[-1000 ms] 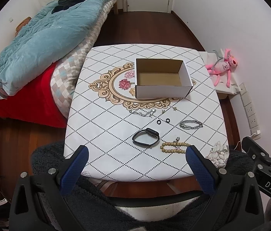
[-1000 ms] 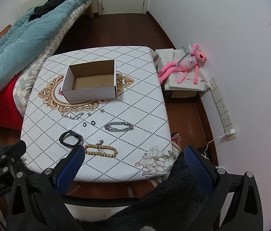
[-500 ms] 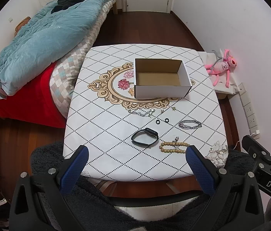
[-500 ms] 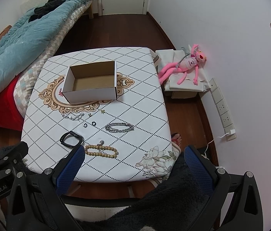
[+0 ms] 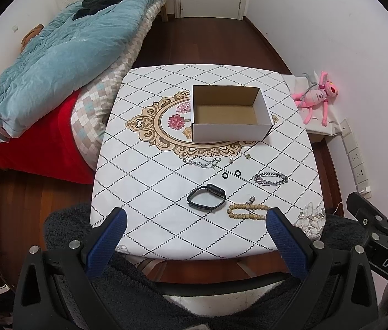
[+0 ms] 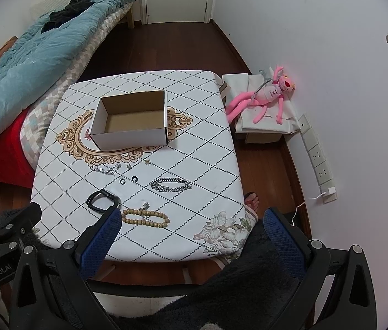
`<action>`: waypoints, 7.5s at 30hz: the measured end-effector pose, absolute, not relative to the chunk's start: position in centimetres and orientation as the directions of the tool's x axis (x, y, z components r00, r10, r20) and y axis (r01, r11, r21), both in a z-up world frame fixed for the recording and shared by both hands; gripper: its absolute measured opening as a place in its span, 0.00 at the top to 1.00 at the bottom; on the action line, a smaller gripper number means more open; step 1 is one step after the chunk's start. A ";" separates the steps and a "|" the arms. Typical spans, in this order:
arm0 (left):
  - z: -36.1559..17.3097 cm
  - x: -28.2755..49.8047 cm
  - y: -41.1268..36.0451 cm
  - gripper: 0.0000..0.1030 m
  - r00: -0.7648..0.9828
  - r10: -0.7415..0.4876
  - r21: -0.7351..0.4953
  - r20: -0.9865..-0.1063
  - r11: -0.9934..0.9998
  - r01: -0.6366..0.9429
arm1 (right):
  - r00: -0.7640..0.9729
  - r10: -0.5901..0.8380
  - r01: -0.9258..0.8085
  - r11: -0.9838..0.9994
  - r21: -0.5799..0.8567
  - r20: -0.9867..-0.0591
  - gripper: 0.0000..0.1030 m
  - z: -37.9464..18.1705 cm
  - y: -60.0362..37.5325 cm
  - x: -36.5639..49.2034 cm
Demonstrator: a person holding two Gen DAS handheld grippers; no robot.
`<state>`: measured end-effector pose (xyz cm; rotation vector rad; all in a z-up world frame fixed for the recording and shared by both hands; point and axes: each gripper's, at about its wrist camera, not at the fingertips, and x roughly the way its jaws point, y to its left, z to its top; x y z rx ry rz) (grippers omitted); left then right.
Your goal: Organize jewelry
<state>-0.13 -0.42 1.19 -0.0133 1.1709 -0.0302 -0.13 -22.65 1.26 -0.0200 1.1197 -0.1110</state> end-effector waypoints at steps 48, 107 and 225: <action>-11.3 6.5 0.8 0.16 0.282 0.070 0.079 -0.957 0.997 0.022 | 0.225 -0.001 0.165 0.985 0.038 -0.974 0.20 -13.2 -24.8 5.5; -6.0 14.6 -1.7 0.94 0.418 -0.099 -0.077 -0.903 0.995 0.069 | 0.458 0.258 -0.051 0.963 0.265 -0.851 0.91 -5.3 -21.9 12.0; -18.0 10.8 4.4 0.01 0.334 0.081 0.048 -0.939 0.993 -0.107 | 0.346 -0.036 0.176 0.984 0.027 -0.938 0.72 -21.7 -26.8 9.7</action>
